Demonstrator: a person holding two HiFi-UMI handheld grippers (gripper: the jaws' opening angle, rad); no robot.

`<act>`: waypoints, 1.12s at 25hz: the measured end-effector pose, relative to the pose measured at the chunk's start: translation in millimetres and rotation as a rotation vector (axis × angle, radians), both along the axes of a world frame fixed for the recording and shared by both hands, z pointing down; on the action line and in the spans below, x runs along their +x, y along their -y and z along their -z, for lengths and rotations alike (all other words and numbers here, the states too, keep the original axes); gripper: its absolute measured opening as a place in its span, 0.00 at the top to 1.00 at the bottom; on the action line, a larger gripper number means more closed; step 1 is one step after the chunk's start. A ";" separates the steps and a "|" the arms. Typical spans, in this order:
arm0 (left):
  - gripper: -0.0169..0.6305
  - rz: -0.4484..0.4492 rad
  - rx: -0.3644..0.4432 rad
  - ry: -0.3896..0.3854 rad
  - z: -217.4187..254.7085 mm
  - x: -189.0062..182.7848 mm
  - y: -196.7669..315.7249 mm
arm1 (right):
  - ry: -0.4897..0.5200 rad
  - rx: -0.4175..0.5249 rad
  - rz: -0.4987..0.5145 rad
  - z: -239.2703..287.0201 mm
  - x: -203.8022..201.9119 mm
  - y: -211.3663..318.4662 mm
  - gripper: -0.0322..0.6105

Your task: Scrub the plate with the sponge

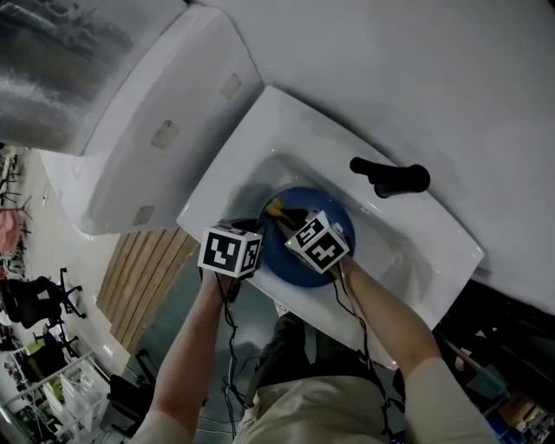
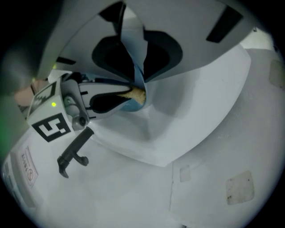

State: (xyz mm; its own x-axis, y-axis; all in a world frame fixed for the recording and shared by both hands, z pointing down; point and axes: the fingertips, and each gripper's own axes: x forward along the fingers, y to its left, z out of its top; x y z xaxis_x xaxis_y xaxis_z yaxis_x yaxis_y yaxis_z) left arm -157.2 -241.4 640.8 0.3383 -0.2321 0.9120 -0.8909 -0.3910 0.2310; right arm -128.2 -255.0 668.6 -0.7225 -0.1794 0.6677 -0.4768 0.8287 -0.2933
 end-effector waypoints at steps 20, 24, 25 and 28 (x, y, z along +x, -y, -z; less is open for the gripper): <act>0.90 -0.145 0.091 0.175 -6.1 -2.2 16.3 | -0.427 -0.121 0.031 -34.3 127.4 -40.6 0.85; 0.93 -0.156 0.098 0.200 -8.2 -4.4 16.5 | -0.371 -0.165 0.195 -6.1 113.5 -93.8 0.84; 0.93 -0.158 0.096 0.197 -8.0 -4.9 17.2 | -0.353 -0.157 0.223 1.4 108.6 -103.1 0.84; 0.92 -0.187 0.071 0.158 -7.9 -1.4 16.3 | -0.228 -0.163 0.282 27.3 85.1 -125.3 0.84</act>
State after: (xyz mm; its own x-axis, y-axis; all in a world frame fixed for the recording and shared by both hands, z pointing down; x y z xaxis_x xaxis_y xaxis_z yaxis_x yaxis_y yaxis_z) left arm -158.6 -257.7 648.7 0.2355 -0.2440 0.9408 -0.8247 -0.5623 0.0606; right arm -43.0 -129.7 641.3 -0.5580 0.1259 0.8202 -0.3054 0.8879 -0.3441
